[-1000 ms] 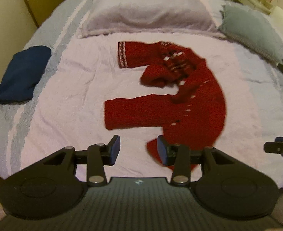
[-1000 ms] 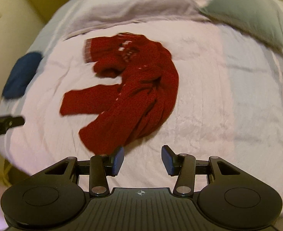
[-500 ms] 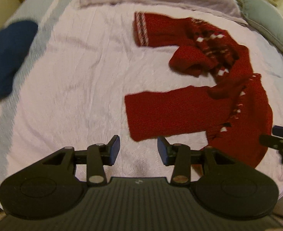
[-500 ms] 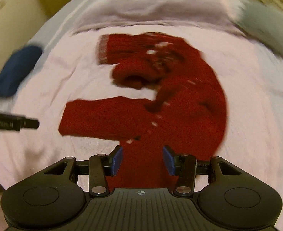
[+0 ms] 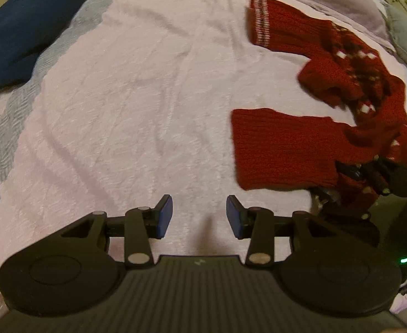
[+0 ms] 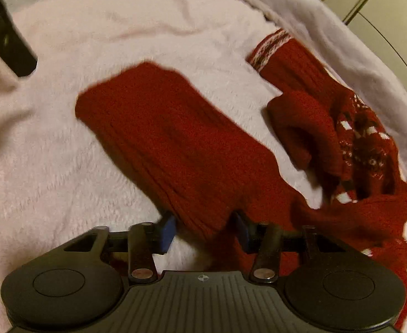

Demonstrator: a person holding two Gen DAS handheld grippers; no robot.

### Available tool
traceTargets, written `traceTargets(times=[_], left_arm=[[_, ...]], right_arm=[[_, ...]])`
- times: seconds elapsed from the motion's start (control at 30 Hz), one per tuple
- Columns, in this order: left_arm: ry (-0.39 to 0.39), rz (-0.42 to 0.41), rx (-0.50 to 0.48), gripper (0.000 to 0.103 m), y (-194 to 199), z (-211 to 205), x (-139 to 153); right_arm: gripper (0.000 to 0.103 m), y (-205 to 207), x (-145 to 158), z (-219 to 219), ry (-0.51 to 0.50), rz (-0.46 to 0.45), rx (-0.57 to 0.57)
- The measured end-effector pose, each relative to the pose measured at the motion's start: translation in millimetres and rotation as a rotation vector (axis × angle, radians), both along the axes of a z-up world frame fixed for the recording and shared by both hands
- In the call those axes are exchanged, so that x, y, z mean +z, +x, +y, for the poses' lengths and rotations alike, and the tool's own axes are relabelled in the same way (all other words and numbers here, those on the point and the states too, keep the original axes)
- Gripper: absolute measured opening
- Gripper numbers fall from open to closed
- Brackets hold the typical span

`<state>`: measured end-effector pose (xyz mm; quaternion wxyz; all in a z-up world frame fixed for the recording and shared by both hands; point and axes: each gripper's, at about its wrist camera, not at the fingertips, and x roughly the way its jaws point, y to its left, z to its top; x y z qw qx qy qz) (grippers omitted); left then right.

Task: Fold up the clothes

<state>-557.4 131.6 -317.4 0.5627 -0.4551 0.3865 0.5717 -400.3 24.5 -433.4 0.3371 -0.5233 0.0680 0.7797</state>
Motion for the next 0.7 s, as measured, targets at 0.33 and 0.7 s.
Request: traceTargets(times=[0.33, 0.7], left_arm=[[0.032, 0.005, -0.011, 0.038, 30.4, 16.0, 8.7], [0.070, -0.007, -0.099, 0.039, 118.4, 45.7, 8.5]], right_arm=[[0.009, 227.7, 173.7, 24.4, 0.168, 0.541, -0.487], [0.009, 589.9, 212.3, 35.1, 0.443, 0.367, -1.346]])
